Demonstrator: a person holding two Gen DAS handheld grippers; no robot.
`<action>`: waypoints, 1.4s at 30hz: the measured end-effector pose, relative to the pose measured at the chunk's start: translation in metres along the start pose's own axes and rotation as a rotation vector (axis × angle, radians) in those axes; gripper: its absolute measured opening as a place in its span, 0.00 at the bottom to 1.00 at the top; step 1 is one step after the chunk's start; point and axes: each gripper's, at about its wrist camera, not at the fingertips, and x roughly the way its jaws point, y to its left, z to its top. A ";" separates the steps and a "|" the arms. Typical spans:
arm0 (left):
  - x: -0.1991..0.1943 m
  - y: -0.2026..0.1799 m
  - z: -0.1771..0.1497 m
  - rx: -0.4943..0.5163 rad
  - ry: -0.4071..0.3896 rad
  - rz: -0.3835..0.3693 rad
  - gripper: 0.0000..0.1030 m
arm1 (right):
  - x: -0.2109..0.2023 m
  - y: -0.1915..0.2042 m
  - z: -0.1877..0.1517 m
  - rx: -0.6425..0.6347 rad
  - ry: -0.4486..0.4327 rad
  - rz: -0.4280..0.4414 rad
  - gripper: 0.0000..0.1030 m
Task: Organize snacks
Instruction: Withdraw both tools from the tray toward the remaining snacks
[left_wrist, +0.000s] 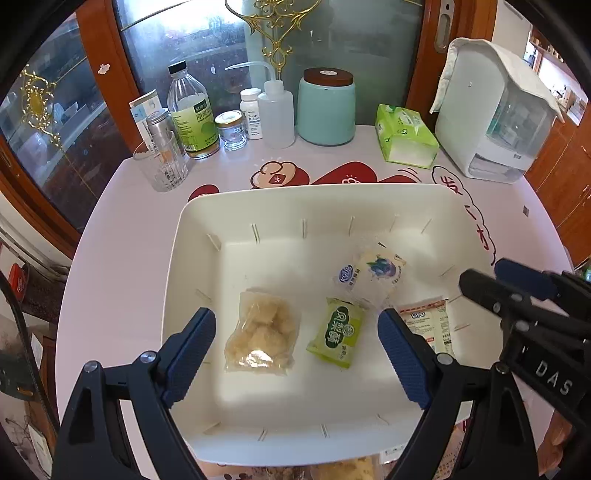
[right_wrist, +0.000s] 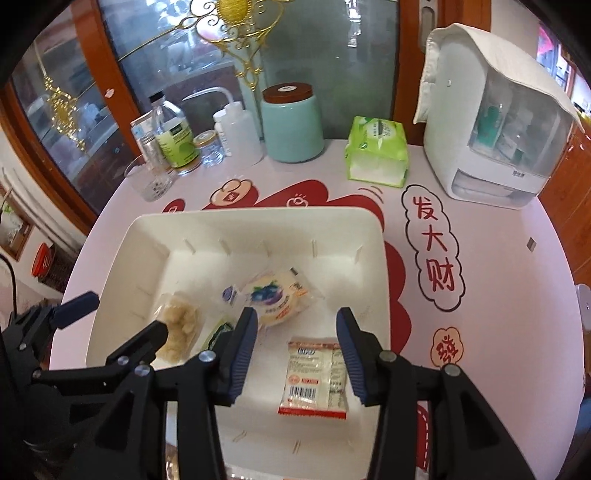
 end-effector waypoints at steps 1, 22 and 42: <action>-0.002 0.001 -0.001 -0.005 0.000 -0.003 0.86 | -0.001 0.000 -0.002 0.001 0.010 0.012 0.44; -0.081 0.010 -0.060 0.043 -0.114 -0.015 0.86 | -0.052 0.025 -0.044 0.005 0.001 0.022 0.45; -0.118 0.073 -0.150 -0.033 -0.138 -0.041 0.88 | -0.088 0.074 -0.103 -0.001 0.000 0.133 0.58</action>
